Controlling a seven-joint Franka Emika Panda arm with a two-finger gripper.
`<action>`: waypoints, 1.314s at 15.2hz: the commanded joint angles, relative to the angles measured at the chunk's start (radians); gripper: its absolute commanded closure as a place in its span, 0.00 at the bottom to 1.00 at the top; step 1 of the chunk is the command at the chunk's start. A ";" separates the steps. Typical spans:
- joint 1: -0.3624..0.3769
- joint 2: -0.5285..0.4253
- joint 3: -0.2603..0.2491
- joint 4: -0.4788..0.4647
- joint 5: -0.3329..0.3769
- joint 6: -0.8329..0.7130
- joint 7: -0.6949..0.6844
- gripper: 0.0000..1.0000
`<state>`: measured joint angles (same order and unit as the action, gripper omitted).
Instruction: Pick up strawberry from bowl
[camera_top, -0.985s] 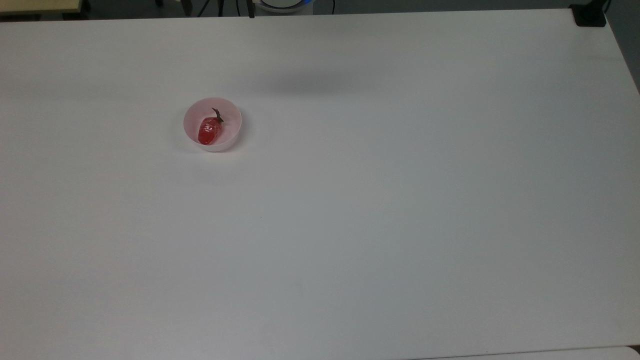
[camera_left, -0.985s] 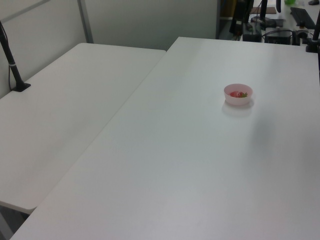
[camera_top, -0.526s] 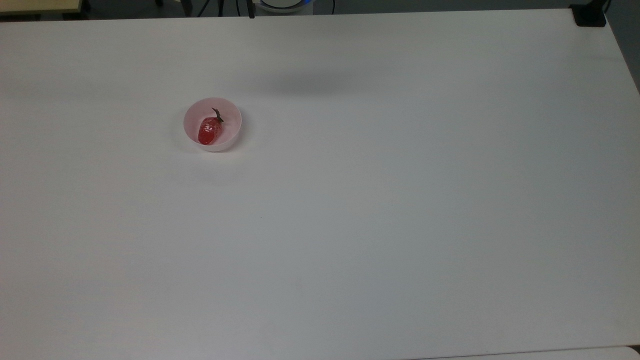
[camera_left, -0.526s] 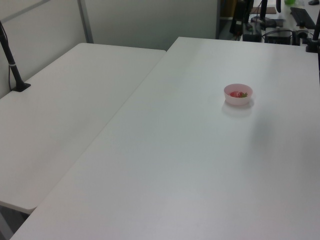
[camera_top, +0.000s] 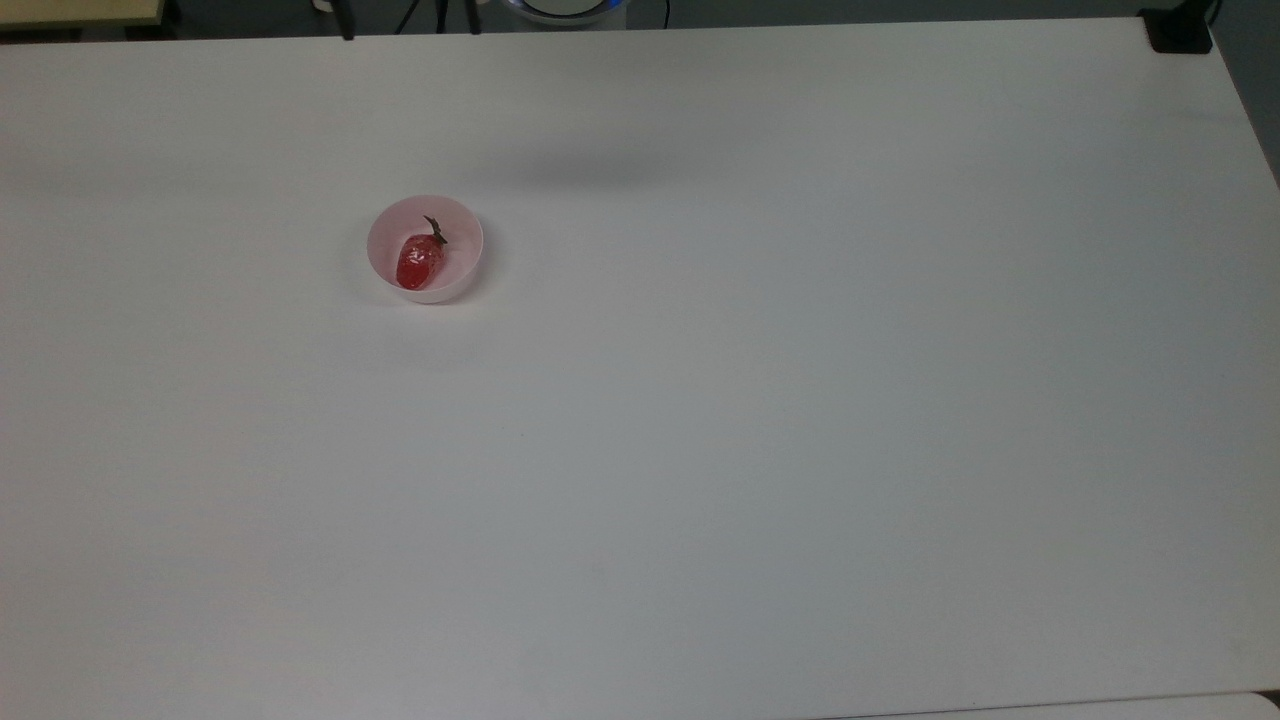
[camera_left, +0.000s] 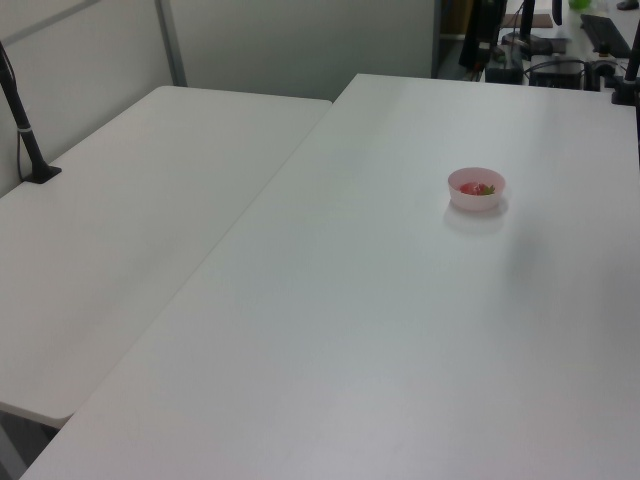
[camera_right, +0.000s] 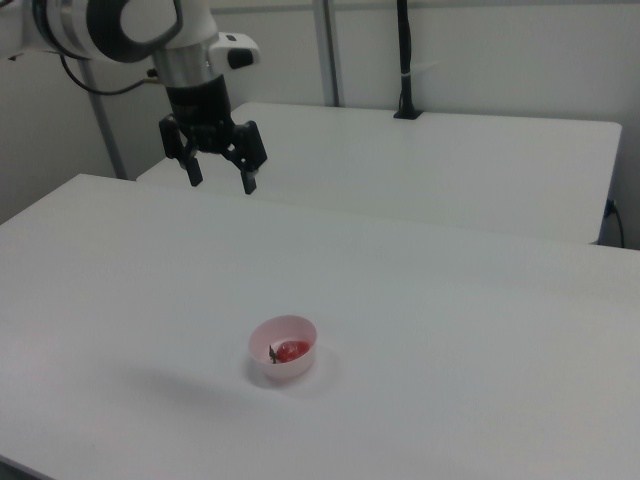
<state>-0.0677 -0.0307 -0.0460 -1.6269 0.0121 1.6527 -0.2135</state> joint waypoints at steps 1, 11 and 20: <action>-0.038 0.011 -0.008 -0.057 -0.033 0.025 -0.131 0.00; -0.058 0.081 -0.006 -0.292 -0.090 0.311 -0.002 0.00; -0.060 0.215 -0.005 -0.306 -0.061 0.357 0.483 0.00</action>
<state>-0.1284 0.1618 -0.0514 -1.9195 -0.0629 1.9787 0.1888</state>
